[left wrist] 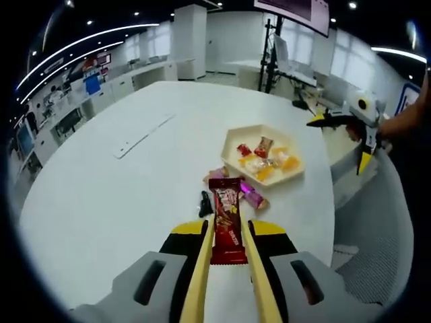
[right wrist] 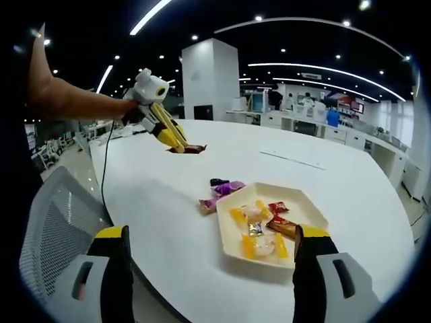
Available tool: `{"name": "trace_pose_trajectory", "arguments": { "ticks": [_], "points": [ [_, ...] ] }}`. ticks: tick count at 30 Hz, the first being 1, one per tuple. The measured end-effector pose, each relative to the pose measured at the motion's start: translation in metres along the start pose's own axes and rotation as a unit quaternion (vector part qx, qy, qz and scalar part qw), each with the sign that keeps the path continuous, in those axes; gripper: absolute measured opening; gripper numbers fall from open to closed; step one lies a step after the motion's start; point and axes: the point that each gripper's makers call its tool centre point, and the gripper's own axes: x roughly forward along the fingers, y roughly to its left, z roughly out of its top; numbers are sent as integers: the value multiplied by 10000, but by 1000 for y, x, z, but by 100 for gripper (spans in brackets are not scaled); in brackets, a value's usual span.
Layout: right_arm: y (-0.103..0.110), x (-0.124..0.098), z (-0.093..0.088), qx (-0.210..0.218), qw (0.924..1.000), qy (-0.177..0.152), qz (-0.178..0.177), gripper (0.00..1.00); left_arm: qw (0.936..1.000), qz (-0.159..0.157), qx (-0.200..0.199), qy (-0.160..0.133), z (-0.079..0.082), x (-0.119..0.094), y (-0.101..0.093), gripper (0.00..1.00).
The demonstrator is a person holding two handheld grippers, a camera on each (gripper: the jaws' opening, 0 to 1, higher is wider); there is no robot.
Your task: Place the target food into the container with the food tongs after gripping and lifting it, then release it inside without dropping or visibly crushing the food.
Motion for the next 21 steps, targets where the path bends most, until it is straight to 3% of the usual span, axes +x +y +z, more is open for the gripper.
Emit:
{"name": "trace_pose_trajectory", "arguments": {
  "ticks": [21],
  "points": [
    [0, 0, 1, -12, 10000, -15, -4, 99, 9997, -116, 217, 19, 23, 11, -13, 20]
  ]
}}
